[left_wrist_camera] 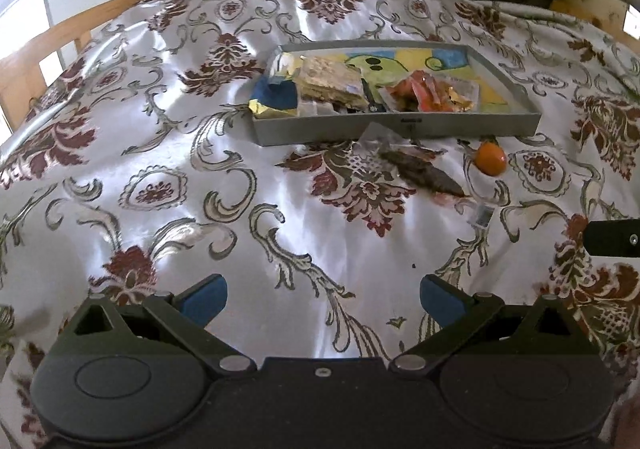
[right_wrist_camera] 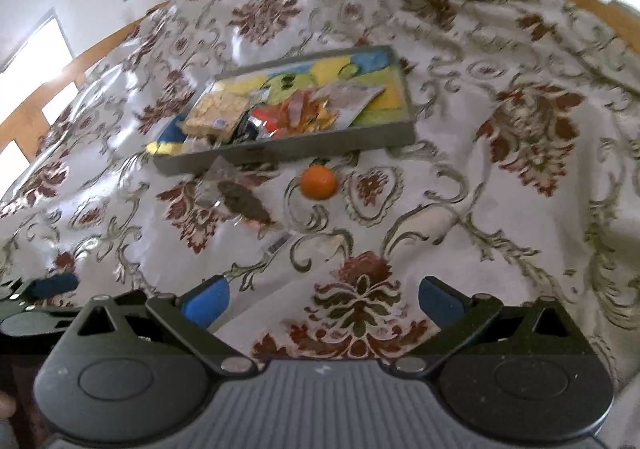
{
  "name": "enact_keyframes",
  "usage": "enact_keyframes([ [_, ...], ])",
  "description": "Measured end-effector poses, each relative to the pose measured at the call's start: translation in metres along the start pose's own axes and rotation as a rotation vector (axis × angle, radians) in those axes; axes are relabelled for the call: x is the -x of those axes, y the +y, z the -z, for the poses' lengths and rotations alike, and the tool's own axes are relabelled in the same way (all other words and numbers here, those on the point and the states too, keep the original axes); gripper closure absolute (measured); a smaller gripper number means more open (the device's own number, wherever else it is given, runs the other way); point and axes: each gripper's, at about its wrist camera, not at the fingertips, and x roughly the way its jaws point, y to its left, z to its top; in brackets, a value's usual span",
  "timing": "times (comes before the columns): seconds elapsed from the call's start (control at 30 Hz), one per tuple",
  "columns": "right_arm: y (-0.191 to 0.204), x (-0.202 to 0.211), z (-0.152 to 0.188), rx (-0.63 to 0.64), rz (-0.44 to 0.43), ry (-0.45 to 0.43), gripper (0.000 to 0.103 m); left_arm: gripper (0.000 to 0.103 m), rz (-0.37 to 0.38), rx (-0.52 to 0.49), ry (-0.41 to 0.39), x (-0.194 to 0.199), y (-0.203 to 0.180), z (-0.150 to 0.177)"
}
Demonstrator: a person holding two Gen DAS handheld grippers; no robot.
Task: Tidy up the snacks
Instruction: 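Withdraw both open tools from the tray toward the jerky packet and orange fruit, then lower the left tool onto the brown jerky packet while the right tool approaches the orange fruit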
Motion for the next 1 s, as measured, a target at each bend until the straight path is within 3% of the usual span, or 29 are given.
enact_keyframes([
  [0.1, -0.005, -0.010, -0.009, 0.054, -0.022, 0.003, 0.000, 0.001, 0.025, 0.002, -0.003, -0.008, 0.000, -0.006],
  [0.3, -0.017, -0.030, -0.029, 0.128, 0.023, -0.055, 0.000, 0.001, 0.038, 0.005, 0.011, -0.034, -0.006, -0.018],
  [0.43, -0.019, -0.040, -0.029, 0.127, 0.011, -0.011, 0.000, 0.001, 0.028, -0.021, 0.020, -0.049, -0.011, -0.020],
  [0.63, -0.010, -0.044, -0.028, 0.221, 0.035, -0.043, 0.000, 0.001, 0.108, 0.093, -0.010, -0.056, -0.010, -0.029],
  [0.8, -0.016, -0.051, -0.035, 0.208, 0.045, -0.034, 0.000, 0.001, 0.182, 0.077, -0.054, -0.071, -0.027, -0.044],
  [0.9, -0.016, -0.052, -0.038, 0.255, 0.085, -0.081, 0.000, 0.001, 0.210, 0.090, -0.038, -0.087, -0.034, -0.054],
  [1.0, -0.013, -0.054, -0.042, 0.311, 0.108, -0.129, 0.001, 0.001, 0.237, 0.164, -0.012, -0.103, -0.034, -0.058],
])
